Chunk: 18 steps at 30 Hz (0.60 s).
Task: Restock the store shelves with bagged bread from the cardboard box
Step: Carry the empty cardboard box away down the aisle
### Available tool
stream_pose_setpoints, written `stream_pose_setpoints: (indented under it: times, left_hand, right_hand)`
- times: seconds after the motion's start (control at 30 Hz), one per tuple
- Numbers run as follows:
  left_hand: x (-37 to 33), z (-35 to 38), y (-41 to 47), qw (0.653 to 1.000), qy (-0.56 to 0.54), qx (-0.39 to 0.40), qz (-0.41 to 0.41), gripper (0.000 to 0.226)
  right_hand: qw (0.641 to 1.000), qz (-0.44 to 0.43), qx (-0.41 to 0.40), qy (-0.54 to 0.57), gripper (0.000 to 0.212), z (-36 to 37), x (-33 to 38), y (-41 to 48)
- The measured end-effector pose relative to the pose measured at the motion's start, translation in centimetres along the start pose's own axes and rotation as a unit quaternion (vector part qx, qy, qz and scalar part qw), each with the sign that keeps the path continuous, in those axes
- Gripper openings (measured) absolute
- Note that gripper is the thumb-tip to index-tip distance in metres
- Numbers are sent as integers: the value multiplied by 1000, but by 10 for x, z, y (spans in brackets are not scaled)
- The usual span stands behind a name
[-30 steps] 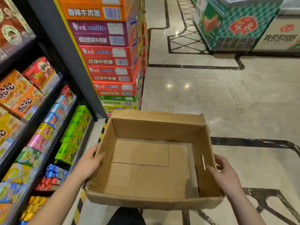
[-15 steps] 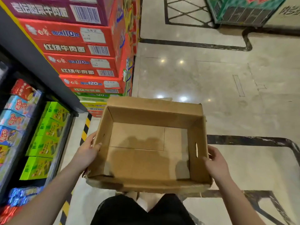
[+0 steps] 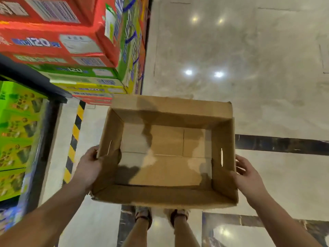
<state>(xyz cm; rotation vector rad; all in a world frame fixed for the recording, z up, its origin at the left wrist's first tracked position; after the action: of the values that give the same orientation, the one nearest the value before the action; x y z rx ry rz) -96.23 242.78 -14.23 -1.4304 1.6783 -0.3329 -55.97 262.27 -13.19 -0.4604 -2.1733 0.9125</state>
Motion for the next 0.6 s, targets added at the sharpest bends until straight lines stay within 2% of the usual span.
stream_pose_setpoints:
  times: [0.13, 0.27, 0.6]
  left_hand:
    - [26, 56, 64, 999, 23, -18, 19, 28]
    - [54, 98, 123, 999, 26, -18, -18, 28]
    - [97, 136, 196, 998, 41, 16, -42, 40]
  right_hand:
    - [999, 38, -13, 24, 53, 41, -39, 73]
    - [998, 51, -29, 31, 52, 82, -68, 128]
    - [998, 60, -8, -5, 62, 126, -89, 203]
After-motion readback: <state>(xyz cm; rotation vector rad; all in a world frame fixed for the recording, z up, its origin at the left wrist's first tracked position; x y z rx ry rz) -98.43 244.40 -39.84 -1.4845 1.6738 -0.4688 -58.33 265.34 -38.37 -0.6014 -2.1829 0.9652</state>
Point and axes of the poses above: each hand's wrist, its own y-axis towards the middle knuckle, its own z-axis out of the palm, x = y × z, the point moved 2 cm from there along y, towards the middle knuckle, and after that the axes turned 2 degrees about y, right-handed, at the moved point
